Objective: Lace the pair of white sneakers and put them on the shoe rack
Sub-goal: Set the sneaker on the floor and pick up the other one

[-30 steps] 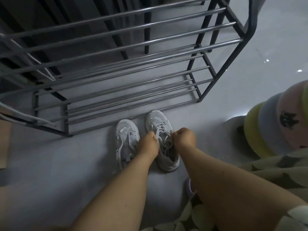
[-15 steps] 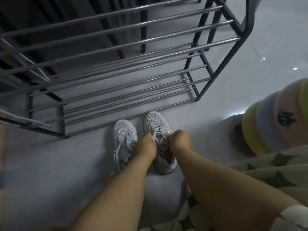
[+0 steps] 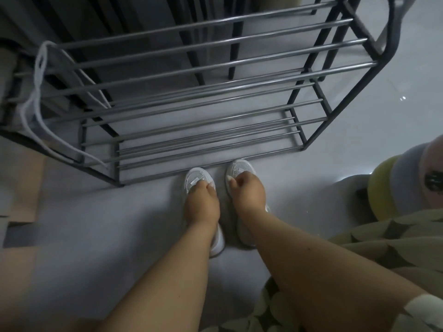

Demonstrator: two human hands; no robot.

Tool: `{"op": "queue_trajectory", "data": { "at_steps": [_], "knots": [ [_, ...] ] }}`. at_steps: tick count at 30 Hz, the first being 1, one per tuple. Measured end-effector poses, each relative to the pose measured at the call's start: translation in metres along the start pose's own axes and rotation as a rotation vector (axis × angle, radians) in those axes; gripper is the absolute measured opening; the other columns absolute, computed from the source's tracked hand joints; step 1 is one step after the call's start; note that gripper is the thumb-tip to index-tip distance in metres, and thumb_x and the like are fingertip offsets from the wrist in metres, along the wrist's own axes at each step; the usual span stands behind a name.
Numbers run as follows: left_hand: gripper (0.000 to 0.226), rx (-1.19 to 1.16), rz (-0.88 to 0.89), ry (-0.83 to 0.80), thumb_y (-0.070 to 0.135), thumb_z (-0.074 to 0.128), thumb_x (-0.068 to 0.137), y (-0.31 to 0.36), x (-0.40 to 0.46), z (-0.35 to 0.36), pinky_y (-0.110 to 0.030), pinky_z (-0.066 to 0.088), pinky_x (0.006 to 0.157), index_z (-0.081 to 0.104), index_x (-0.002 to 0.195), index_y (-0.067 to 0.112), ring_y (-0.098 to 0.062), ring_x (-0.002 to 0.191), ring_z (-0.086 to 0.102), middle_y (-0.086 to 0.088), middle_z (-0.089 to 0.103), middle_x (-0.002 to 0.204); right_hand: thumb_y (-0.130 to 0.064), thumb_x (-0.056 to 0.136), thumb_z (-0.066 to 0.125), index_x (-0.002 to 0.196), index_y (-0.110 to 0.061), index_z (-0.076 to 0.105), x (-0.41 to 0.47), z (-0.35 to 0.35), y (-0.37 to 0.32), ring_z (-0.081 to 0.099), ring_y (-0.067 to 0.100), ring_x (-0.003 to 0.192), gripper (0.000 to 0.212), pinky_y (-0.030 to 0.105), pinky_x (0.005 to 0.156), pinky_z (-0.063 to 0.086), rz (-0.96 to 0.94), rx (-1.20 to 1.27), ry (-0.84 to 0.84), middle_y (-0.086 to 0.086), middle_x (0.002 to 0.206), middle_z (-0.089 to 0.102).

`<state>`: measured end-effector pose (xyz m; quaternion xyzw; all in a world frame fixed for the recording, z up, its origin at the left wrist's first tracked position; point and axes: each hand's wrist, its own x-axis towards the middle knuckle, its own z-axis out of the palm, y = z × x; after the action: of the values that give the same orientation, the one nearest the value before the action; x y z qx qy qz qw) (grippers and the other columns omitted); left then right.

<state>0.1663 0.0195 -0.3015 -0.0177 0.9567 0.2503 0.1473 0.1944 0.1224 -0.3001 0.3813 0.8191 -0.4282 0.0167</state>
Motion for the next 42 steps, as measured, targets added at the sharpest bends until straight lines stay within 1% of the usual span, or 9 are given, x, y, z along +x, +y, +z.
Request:
{"op": "queue_trajectory", "data": {
  "at_steps": [4,8,14,17,27,31,34,37,42],
  "knots": [
    [0.028,0.014,-0.141,0.068,0.027,0.044,0.097,-0.020,0.002,-0.016,-0.040,0.047,0.083,0.063,0.107,0.010,-0.037,0.102,0.058,-0.017,0.058,0.113,-0.037,0.089,0.060,0.088,-0.013,0.060,-0.011,0.016,-0.008,0.056,0.023,0.078,0.025,0.027,0.065,0.033,0.004,-0.038,-0.115,0.002,0.079,0.060],
    [0.034,0.061,-0.229,-0.040,0.037,0.055,0.093,-0.040,0.006,-0.016,-0.038,0.049,0.085,0.067,0.108,0.009,-0.037,0.104,0.060,-0.017,0.062,0.113,-0.037,0.089,0.058,0.107,-0.010,0.061,-0.016,0.033,-0.006,0.060,0.030,0.101,0.033,0.030,0.076,0.042,-0.015,-0.190,-0.295,0.012,0.106,0.067],
    [0.032,0.059,-0.272,-0.201,0.030,0.056,0.094,-0.053,0.008,-0.015,-0.035,0.047,0.082,0.067,0.107,0.003,-0.039,0.106,0.061,-0.022,0.066,0.112,-0.032,0.096,0.048,0.104,-0.003,0.062,-0.018,0.050,-0.002,0.061,0.035,0.101,0.033,0.032,0.078,0.045,-0.056,-0.377,-0.465,0.020,0.107,0.065],
    [0.029,0.062,-0.258,-0.198,0.024,0.049,0.097,-0.052,0.011,-0.018,-0.033,0.045,0.083,0.066,0.108,0.003,-0.039,0.107,0.059,-0.022,0.065,0.114,-0.021,0.094,0.050,0.102,-0.003,0.063,-0.016,0.051,-0.004,0.062,0.033,0.100,0.024,0.030,0.077,0.046,-0.067,-0.434,-0.454,0.019,0.107,0.066],
    [0.027,0.085,-0.196,-0.193,0.024,0.050,0.096,-0.034,0.000,-0.042,-0.032,0.046,0.083,0.066,0.108,0.005,-0.037,0.107,0.060,-0.020,0.066,0.113,-0.017,0.092,0.050,0.100,-0.003,0.062,-0.024,0.021,-0.022,0.061,0.033,0.101,0.021,0.031,0.080,0.046,-0.077,-0.494,-0.453,0.018,0.108,0.065],
    [0.028,0.120,-0.128,-0.172,0.014,0.044,0.094,-0.020,-0.011,-0.063,-0.033,0.046,0.084,0.066,0.108,0.001,-0.038,0.108,0.060,-0.022,0.066,0.114,-0.026,0.094,0.049,0.100,0.000,0.061,-0.035,-0.005,-0.041,0.060,0.032,0.099,0.029,0.030,0.074,0.042,-0.122,-0.511,-0.458,0.016,0.093,0.058],
    [0.027,0.106,-0.098,-0.168,0.016,0.046,0.093,-0.008,-0.021,-0.081,-0.031,0.045,0.080,0.068,0.103,0.002,-0.038,0.105,0.061,-0.022,0.067,0.111,-0.015,0.094,0.046,0.107,-0.001,0.060,-0.047,-0.024,-0.058,0.060,0.033,0.105,0.024,0.034,0.082,0.046,-0.164,-0.539,-0.409,0.016,0.107,0.063],
    [0.026,0.071,-0.080,-0.138,0.021,0.049,0.091,0.005,-0.031,-0.103,-0.027,0.040,0.072,0.069,0.095,0.004,-0.038,0.099,0.063,-0.021,0.068,0.105,-0.023,0.096,0.047,0.109,-0.003,0.062,-0.061,-0.045,-0.074,0.059,0.032,0.108,0.028,0.033,0.086,0.046,-0.207,-0.531,-0.341,0.015,0.116,0.063],
    [0.024,-0.016,-0.040,-0.120,0.013,0.048,0.082,0.025,-0.053,-0.142,-0.039,0.058,0.078,0.070,0.087,0.003,-0.036,0.082,0.069,-0.020,0.072,0.088,-0.027,0.094,0.049,0.109,-0.003,0.061,-0.088,-0.089,-0.104,0.059,0.032,0.110,0.031,0.034,0.088,0.046,-0.238,-0.481,-0.280,0.016,0.117,0.063]
  ]
}}
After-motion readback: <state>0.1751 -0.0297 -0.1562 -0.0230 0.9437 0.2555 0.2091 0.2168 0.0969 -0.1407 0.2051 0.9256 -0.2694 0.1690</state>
